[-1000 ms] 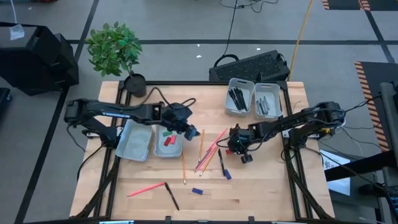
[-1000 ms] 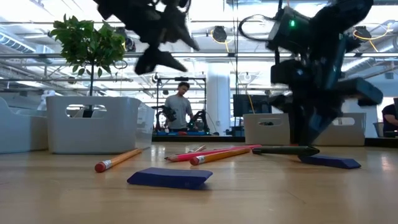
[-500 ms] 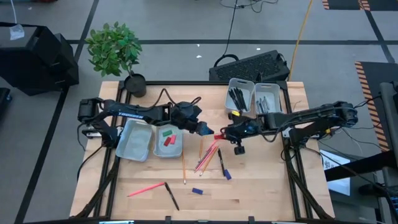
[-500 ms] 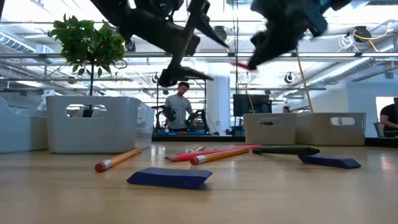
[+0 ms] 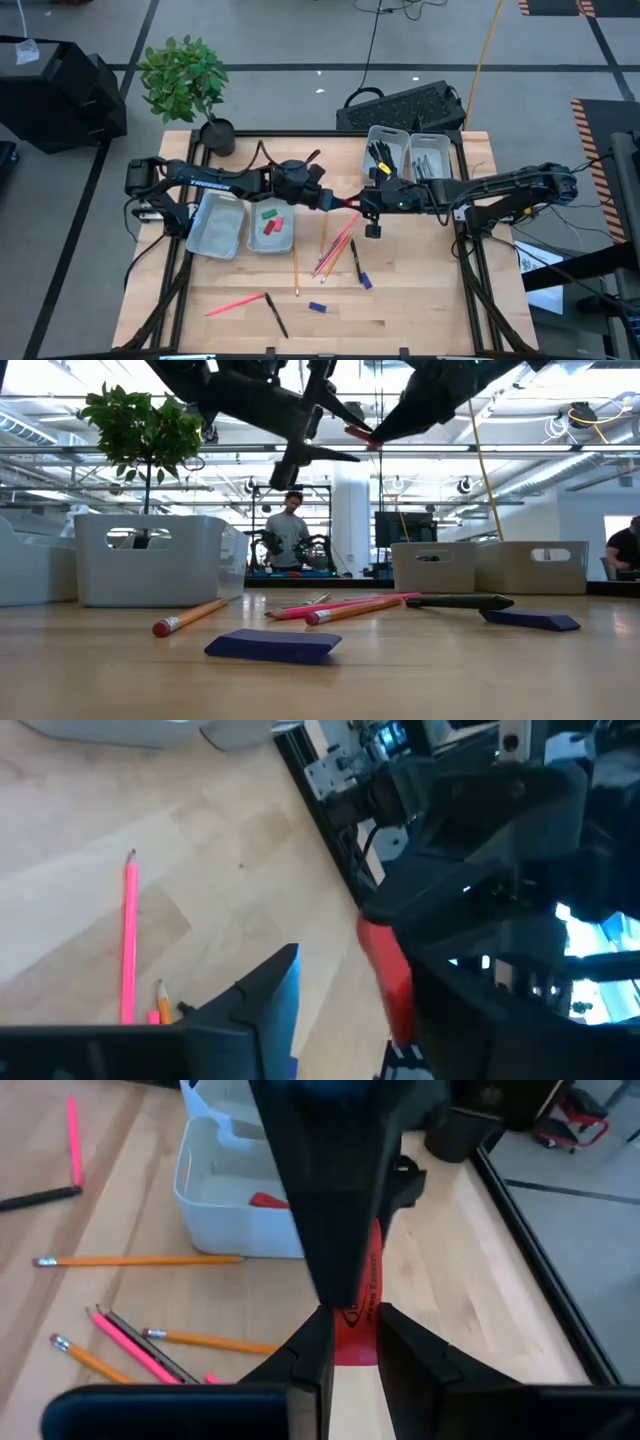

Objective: Sort crayons/erasers/pens/pencils in bins
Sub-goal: Put the red eraser into the bottom right gray bin

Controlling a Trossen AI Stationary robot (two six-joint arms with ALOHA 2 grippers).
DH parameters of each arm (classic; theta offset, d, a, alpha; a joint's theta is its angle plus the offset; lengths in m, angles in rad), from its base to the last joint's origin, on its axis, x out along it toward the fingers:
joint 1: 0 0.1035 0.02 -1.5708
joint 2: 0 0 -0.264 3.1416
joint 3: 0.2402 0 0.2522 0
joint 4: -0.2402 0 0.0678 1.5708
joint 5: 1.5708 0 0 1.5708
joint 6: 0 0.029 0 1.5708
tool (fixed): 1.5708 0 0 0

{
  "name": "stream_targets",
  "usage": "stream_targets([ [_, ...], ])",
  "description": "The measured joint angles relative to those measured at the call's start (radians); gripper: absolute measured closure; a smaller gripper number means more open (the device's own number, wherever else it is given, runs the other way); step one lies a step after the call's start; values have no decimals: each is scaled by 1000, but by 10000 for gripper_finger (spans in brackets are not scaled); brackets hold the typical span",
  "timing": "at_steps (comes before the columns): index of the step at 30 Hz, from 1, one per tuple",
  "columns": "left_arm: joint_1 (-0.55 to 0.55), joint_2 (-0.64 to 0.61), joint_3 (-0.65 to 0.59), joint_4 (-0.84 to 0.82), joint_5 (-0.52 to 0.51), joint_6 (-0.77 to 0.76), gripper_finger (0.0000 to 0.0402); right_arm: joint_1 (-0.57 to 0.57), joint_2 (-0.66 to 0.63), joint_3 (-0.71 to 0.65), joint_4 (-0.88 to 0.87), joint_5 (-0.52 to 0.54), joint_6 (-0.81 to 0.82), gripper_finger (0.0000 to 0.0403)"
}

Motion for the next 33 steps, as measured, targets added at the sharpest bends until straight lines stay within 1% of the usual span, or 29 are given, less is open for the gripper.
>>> stream_targets([
  [5,0,0,0,21,-22,-25,260,0,1,0,-10,0,-37,344],
  [8,0,0,0,21,-25,-41,288,0,1,0,-11,0,-64,344],
  [15,0,0,1,27,-25,-39,382,0,1,0,-11,2,-68,342],
  [19,0,-1,1,26,-25,-38,378,0,1,-1,-6,4,-68,321],
  [24,1,-1,1,11,-23,-6,383,5,1,-1,2,4,-67,262],
  [26,6,-8,1,-14,-5,4,383,13,1,-1,0,4,-54,236],
  [29,8,-40,1,-114,0,29,383,23,0,-1,-3,4,-14,202],
  [33,-2,-147,1,-347,-29,92,381,22,0,-1,-25,4,40,173],
])
